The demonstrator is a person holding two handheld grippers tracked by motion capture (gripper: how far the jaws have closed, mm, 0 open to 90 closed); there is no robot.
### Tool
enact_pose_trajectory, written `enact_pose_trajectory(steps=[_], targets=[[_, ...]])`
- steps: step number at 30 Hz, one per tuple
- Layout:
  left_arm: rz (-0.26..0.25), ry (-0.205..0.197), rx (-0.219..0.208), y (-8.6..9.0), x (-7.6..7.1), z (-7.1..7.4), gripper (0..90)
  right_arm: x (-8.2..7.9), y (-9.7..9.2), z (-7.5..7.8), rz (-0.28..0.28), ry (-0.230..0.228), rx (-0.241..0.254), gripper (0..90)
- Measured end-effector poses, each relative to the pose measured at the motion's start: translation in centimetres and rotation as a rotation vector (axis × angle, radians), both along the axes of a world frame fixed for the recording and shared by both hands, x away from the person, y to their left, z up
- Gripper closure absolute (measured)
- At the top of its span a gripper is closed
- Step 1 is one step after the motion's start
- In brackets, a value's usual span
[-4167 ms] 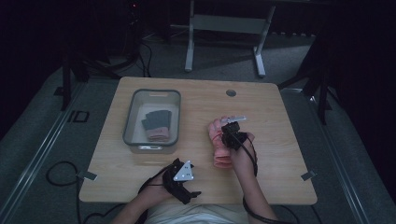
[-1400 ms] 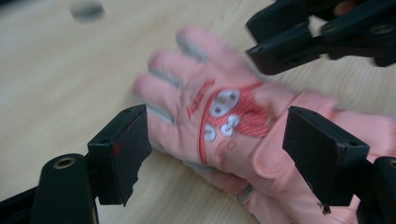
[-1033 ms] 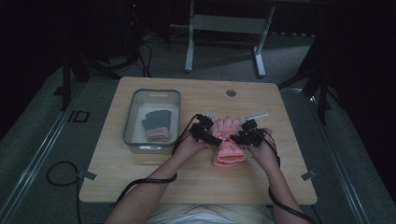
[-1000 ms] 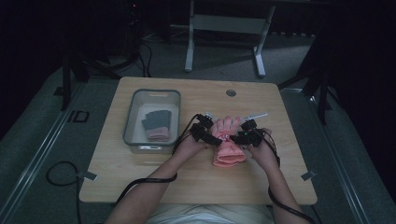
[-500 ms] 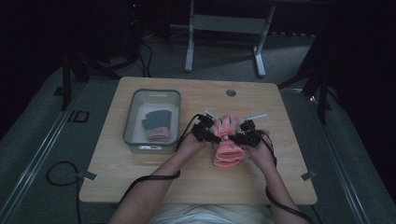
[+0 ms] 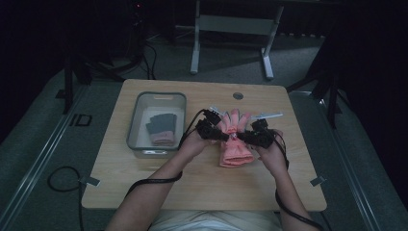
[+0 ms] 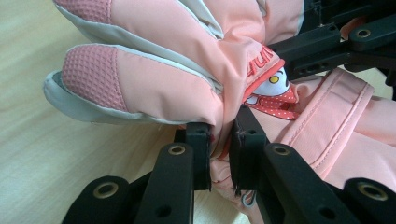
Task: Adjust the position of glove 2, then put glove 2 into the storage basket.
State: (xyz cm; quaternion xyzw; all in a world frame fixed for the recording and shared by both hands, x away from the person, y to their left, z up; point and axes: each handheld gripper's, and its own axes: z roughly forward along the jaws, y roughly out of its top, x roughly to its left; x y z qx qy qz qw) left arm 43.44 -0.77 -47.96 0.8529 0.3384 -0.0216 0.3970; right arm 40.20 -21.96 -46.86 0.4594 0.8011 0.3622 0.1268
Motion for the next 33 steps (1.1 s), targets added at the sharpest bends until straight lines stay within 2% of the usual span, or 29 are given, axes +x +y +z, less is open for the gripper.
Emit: enact_pose_trajectory(steps=[5, 21, 22, 26, 32, 33], targets=[[0.001, -0.015, 0.002, 0.8, -0.1, 1.2, 79.8, 0.1, 0.5, 1.3, 0.017, -0.011, 0.007, 72.3], [0.069, -0.077, -0.006, 5.3, -0.7, 5.2, 80.2, 0.9, 4.4, 4.9, 0.085, -0.075, 0.031, 72.3], [0.075, -0.084, -0.004, 5.8, -0.7, 5.6, 80.1, 1.0, 5.2, 5.5, 0.099, -0.092, 0.033, 72.3], [0.095, -0.092, -0.005, 6.9, -0.8, 6.5, 80.1, 1.3, 6.4, 6.4, 0.115, -0.107, 0.028, 72.3], [0.113, -0.104, 0.009, 8.3, -0.9, 7.4, 80.1, 1.5, 7.5, 7.0, 0.130, -0.118, 0.030, 72.2], [0.132, -0.107, 0.015, 9.2, -1.0, 7.9, 80.1, 1.8, 8.5, 7.4, 0.147, -0.123, 0.031, 72.2]])
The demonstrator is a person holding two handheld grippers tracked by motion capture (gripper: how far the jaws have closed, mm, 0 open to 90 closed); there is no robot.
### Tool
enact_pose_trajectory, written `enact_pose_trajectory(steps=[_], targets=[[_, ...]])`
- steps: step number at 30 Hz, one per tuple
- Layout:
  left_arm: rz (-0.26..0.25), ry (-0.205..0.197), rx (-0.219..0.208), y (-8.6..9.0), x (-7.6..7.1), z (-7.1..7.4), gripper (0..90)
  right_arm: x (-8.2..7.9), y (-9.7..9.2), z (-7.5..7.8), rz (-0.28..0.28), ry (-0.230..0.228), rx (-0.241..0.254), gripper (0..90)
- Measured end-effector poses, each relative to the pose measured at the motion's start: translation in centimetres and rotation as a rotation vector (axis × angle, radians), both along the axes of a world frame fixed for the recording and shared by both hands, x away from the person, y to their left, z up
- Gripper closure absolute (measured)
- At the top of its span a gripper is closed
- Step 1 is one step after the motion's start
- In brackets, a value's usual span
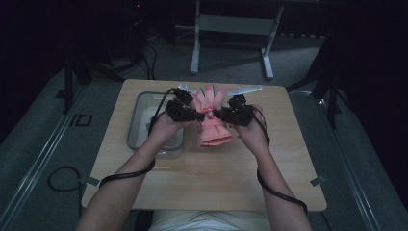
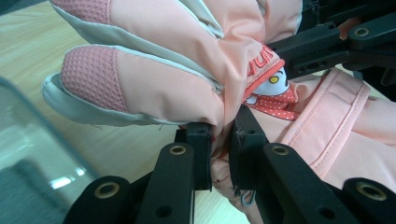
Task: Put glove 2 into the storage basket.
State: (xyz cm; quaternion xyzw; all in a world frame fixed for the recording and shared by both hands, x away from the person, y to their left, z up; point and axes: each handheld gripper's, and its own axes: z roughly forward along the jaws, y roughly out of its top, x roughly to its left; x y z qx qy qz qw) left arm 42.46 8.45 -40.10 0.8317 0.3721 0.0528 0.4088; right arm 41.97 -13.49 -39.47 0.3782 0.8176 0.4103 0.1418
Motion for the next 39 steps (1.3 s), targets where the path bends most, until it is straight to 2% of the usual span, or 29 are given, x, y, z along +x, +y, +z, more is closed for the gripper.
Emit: enact_pose_trajectory(steps=[9, 10, 12, 13, 14, 16, 18, 22, 23, 24, 25, 26, 32, 34, 39], targets=[[0.043, -0.003, -0.002, 2.8, -0.3, 1.1, 80.1, 0.5, 2.8, 1.1, 0.041, -0.015, -0.007, 72.2], [0.051, -0.006, 0.012, 3.5, -0.4, 1.3, 80.1, 0.6, 3.6, 1.3, 0.052, -0.017, -0.012, 72.2], [0.058, -0.006, 0.015, 3.9, -0.4, 1.4, 80.1, 0.7, 4.1, 1.4, 0.056, -0.017, -0.015, 72.2], [0.071, -0.007, 0.019, 4.7, -0.5, 1.6, 80.1, 0.9, 4.9, 1.5, 0.069, -0.020, -0.018, 72.2], [0.071, -0.007, 0.019, 4.7, -0.5, 1.6, 80.2, 1.0, 5.4, 1.6, 0.076, -0.020, -0.016, 72.2], [0.089, -0.007, 0.028, 5.9, -0.7, 1.7, 80.1, 1.2, 6.2, 1.6, 0.090, -0.020, -0.013, 72.2], [0.096, -0.006, 0.034, 6.3, -0.8, 1.8, 80.2, 1.2, 6.6, 1.6, 0.093, -0.016, -0.012, 72.2], [0.128, 0.004, 0.044, 8.2, -1.0, 1.7, 80.2, 1.7, 8.8, 1.5, 0.127, -0.009, -0.017, 72.2], [0.128, 0.004, 0.044, 8.2, -1.0, 1.7, 80.1, 1.8, 9.2, 1.4, 0.135, -0.010, -0.019, 72.2], [0.140, 0.009, 0.041, 9.1, -1.0, 1.5, 80.2, 1.9, 9.7, 1.4, 0.144, -0.006, -0.020, 72.2], [0.140, 0.009, 0.041, 9.1, -1.0, 1.5, 80.2, 1.9, 9.7, 1.4, 0.144, -0.006, -0.020, 72.2], [0.154, 0.010, 0.040, 9.9, -1.2, 1.3, 80.2, 2.1, 10.5, 1.3, 0.157, -0.002, -0.023, 72.2], [0.196, 0.018, 0.034, 11.8, -1.6, 1.1, 80.2, 2.6, 13.1, 1.2, 0.199, 0.006, -0.038, 72.2], [0.220, 0.020, 0.026, 12.8, -1.8, 0.9, 80.2, 2.8, 13.8, 1.2, 0.212, 0.010, -0.042, 72.2], [0.243, 0.030, 0.002, 14.3, -2.1, 0.3, 80.2, 2.9, 15.5, 1.0, 0.235, 0.012, -0.055, 72.2]])
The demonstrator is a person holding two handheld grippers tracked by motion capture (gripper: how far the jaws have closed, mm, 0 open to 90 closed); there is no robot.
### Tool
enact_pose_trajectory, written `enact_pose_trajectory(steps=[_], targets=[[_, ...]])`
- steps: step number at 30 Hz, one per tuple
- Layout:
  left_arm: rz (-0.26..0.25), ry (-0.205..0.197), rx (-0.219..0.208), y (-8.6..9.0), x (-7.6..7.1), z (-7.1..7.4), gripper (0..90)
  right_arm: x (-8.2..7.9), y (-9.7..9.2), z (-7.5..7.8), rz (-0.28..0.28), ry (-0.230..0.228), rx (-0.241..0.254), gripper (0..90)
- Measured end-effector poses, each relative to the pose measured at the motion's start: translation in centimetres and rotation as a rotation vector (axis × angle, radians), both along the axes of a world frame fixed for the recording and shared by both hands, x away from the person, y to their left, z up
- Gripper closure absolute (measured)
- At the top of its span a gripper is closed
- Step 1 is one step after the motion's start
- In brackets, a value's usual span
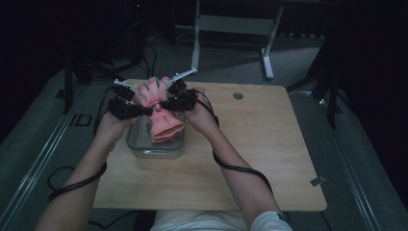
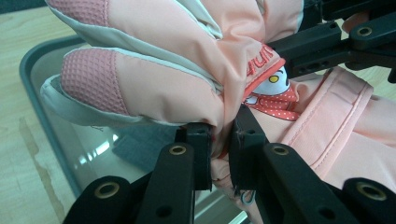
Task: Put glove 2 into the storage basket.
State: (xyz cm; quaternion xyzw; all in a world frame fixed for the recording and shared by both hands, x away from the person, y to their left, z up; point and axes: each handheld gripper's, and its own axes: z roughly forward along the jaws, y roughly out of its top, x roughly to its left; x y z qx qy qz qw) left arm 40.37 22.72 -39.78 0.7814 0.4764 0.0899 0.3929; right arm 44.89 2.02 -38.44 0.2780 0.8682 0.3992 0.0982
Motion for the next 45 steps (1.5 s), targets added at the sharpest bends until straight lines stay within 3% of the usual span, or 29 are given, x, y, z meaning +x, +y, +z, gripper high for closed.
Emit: enact_pose_trajectory(steps=[5, 15, 26, 33, 37, 41, 45], targets=[[0.008, 0.014, -0.009, 0.5, 0.2, -0.7, 80.2, 0.2, 0.7, -0.5, 0.002, 0.014, -0.012, 72.2], [0.021, 0.079, -0.038, 0.8, 1.8, -4.1, 80.1, 1.7, 1.6, -3.3, -0.008, 0.053, -0.066, 72.2], [0.024, 0.173, -0.023, 0.8, 3.2, -7.6, 79.9, 3.2, 1.9, -7.2, -0.012, 0.146, -0.097, 71.7], [0.036, 0.219, -0.007, 1.0, 3.8, -8.7, 79.9, 3.7, 2.3, -8.4, -0.011, 0.169, -0.111, 70.8], [0.045, 0.240, -0.001, 1.0, 4.2, -9.1, 79.6, 4.3, 2.5, -9.2, -0.040, 0.168, -0.140, 68.9], [0.055, 0.256, -0.013, 1.3, 4.3, -9.4, 79.6, 4.7, 2.5, -9.4, -0.049, 0.185, -0.137, 69.0], [0.056, 0.254, 0.021, 1.1, 4.3, -9.3, 79.4, 4.9, 2.6, -9.5, -0.053, 0.189, -0.142, 69.1]])
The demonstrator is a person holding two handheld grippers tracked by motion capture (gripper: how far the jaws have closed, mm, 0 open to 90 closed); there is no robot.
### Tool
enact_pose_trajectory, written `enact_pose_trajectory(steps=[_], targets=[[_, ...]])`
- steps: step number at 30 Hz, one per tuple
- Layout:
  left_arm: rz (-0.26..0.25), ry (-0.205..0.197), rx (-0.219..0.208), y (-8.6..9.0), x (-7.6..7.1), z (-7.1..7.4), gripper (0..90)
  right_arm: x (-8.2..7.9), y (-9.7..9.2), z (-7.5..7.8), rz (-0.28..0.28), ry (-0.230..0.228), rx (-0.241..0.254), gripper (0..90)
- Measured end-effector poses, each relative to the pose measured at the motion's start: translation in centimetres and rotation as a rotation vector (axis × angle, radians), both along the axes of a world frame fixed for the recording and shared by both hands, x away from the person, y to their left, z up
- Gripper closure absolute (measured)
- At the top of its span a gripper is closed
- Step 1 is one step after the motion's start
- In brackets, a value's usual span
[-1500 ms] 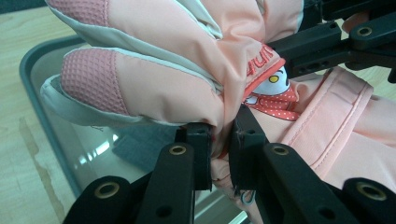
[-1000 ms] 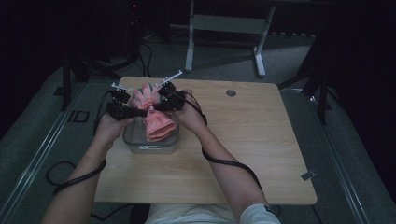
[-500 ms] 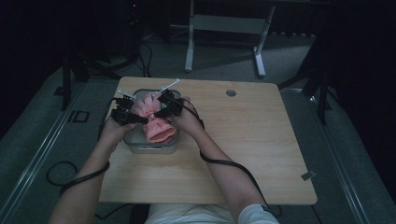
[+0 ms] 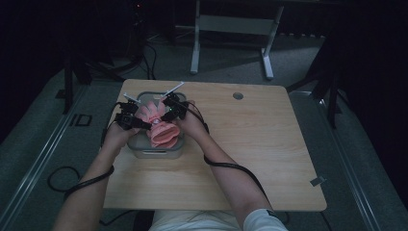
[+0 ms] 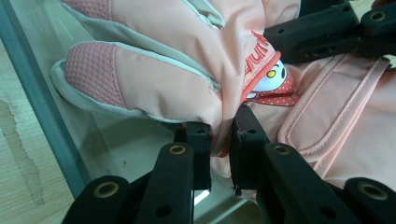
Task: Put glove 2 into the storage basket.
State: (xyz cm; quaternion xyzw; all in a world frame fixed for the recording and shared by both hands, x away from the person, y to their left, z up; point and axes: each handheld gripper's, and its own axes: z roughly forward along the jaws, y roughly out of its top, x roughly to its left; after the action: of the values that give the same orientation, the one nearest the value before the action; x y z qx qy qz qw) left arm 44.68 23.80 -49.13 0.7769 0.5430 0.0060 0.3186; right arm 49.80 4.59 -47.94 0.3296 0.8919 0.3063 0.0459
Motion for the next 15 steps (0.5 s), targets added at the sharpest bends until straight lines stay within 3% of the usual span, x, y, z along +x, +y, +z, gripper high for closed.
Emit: enact_pose_trajectory(steps=[5, 9, 15], targets=[[-0.002, -0.007, 0.055, -0.53, 0.10, 0.05, 78.7, 0.22, -0.11, -0.19, -0.012, 0.002, -0.004, 69.1], [-0.012, -0.009, 0.037, -0.21, 0.17, -0.05, 75.3, 0.44, -0.08, -0.32, -0.012, 0.013, -0.003, 65.7], [0.016, -0.037, 0.062, -0.34, 0.20, 0.17, 63.7, 0.82, -0.17, -0.34, -0.019, 0.016, -0.005, 59.6]])
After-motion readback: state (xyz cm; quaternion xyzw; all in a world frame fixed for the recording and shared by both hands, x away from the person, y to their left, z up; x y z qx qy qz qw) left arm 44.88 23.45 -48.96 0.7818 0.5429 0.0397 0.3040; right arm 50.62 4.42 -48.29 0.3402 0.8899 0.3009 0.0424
